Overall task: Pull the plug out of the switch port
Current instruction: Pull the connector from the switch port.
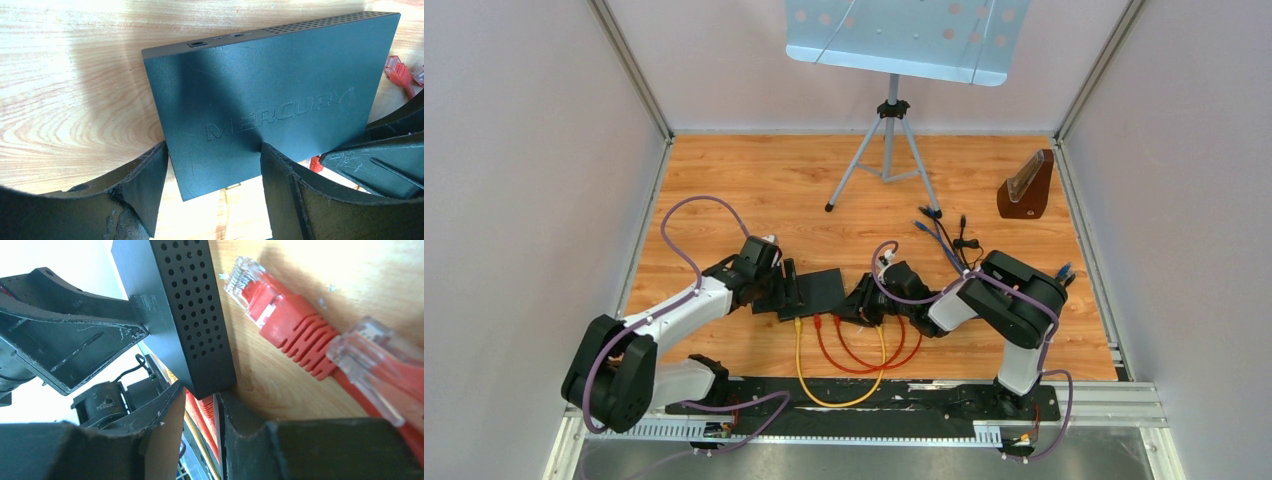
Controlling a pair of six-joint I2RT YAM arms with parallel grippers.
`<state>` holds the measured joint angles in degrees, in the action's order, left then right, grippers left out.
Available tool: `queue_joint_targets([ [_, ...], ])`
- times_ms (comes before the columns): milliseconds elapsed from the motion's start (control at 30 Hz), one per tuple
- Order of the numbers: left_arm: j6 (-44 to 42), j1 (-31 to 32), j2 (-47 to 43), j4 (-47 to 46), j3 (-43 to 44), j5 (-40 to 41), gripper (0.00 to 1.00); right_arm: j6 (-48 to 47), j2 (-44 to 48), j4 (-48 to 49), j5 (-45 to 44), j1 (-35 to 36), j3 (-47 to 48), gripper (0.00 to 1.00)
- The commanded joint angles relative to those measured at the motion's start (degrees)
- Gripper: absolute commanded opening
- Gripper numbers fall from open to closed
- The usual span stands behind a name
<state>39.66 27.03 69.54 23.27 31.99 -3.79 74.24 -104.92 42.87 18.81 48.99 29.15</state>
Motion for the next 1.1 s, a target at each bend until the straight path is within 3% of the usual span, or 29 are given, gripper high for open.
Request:
queue_joint_targets([
  [0,-1.9,0.8,0.8,2.0,-2.4,1.2,0.73,1.1,-3.5,-4.9,-3.2,-0.1,-0.3,0.29],
  [200,-1.9,0.8,0.3,2.0,-2.5,1.2,0.73,1.2,-5.2,-8.6,-0.5,-0.6,1.2,0.16],
  [300,-2.1,0.8,0.1,2.5,-2.2,1.3,0.73,-0.8,-4.2,-9.6,0.1,-0.7,1.6,0.06],
  [433,-2.1,0.8,-0.9,3.4,-2.0,1.7,0.75,-5.5,-1.8,-13.8,1.2,-0.6,3.2,0.01],
  [833,-1.8,0.8,-3.9,3.8,-1.5,1.8,0.85,-12.0,2.8,-18.0,1.4,-0.1,3.8,0.0],
  [1067,-0.5,0.8,-4.4,3.8,-2.2,3.0,0.85,-14.8,2.7,-20.2,2.3,2.4,4.6,0.0],
])
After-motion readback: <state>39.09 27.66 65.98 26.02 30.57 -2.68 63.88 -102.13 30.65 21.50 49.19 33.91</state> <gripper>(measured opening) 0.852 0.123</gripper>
